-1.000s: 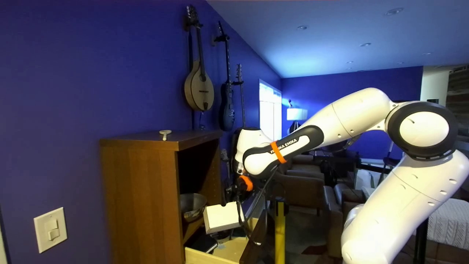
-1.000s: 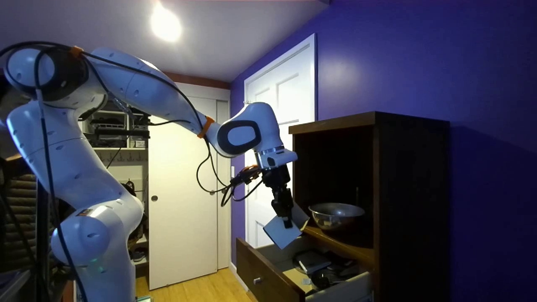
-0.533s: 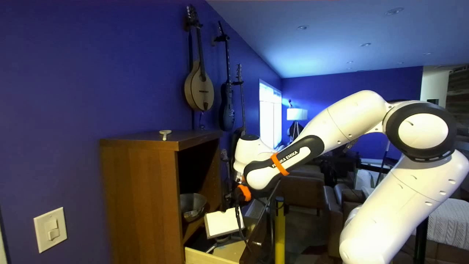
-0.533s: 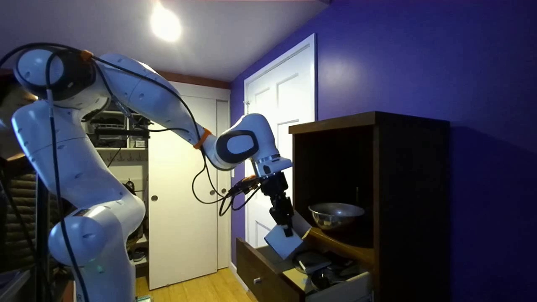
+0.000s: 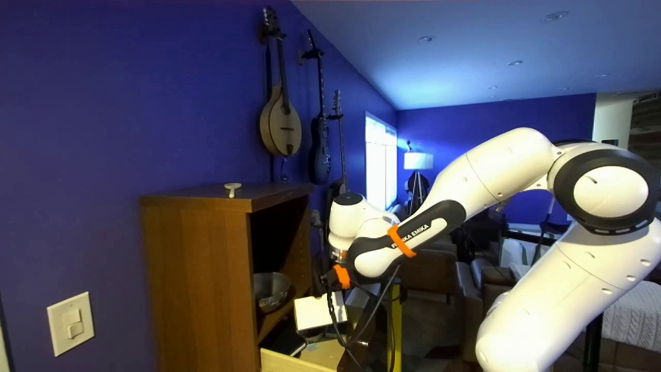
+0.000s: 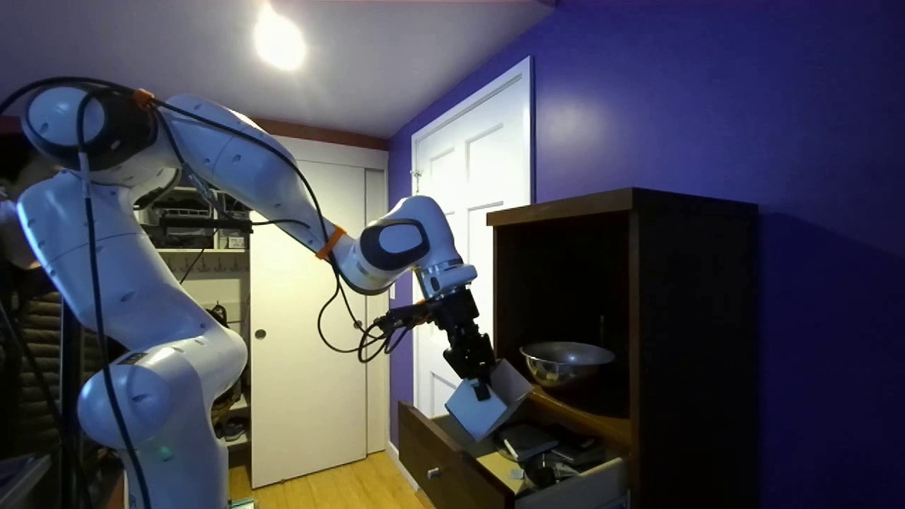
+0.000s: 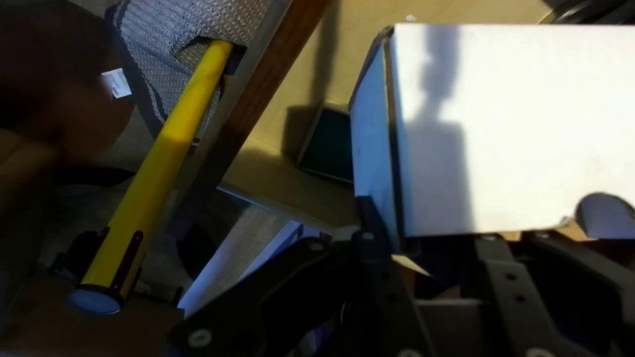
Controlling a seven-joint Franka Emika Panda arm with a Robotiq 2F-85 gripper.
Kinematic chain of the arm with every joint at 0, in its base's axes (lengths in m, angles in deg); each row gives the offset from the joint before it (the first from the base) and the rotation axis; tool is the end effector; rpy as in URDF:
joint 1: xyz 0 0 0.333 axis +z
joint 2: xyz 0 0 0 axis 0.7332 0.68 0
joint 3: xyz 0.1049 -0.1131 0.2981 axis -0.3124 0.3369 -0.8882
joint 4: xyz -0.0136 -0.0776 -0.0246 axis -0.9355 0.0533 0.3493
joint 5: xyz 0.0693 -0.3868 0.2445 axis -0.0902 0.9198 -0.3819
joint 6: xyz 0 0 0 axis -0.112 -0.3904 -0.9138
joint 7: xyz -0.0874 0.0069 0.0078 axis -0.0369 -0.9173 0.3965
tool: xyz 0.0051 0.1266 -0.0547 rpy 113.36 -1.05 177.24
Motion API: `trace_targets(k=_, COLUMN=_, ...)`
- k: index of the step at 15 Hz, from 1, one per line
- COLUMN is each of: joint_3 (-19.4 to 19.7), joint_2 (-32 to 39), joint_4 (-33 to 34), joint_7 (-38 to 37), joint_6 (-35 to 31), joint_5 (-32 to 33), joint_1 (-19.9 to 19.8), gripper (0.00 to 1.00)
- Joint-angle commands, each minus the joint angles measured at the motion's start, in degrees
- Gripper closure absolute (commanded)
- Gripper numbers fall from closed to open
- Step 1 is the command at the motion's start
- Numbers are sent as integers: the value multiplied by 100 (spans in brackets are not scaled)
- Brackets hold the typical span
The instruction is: Put the white box in the open drawer
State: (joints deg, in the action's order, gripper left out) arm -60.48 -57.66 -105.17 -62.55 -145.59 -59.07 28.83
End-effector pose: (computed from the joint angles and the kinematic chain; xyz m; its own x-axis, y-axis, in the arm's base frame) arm 0.4490 -0.0728 0.3809 0.5269 -0.7475 0.4045 -0.8162 -0.5778 -0.0046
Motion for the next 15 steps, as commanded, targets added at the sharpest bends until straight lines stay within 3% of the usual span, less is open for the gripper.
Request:
trace_targets(k=1, joint_3=-485, joint_2=-95, joint_4=-42, joint_7=-1124, joint_6=50, joint_5=856, joint_1=-401, gripper=96)
trace_targets(k=5, joint_3=-911, joint_2=-265, joint_4=-74, joint_7=-2588, joint_6=420, joint_5=1893, joint_1=-483, gripper=96)
trace_targets(k=10, joint_3=-726, joint_2=-147, joint_4=-40, joint_7=-3256, joint_6=1377, joint_5=1631, joint_1=409, gripper=96)
trace_targets(k=15, joint_3=-804, joint_2=66, joint_4=18, joint_7=-4266, joint_6=1459, joint_5=1719, joint_1=966, gripper=96)
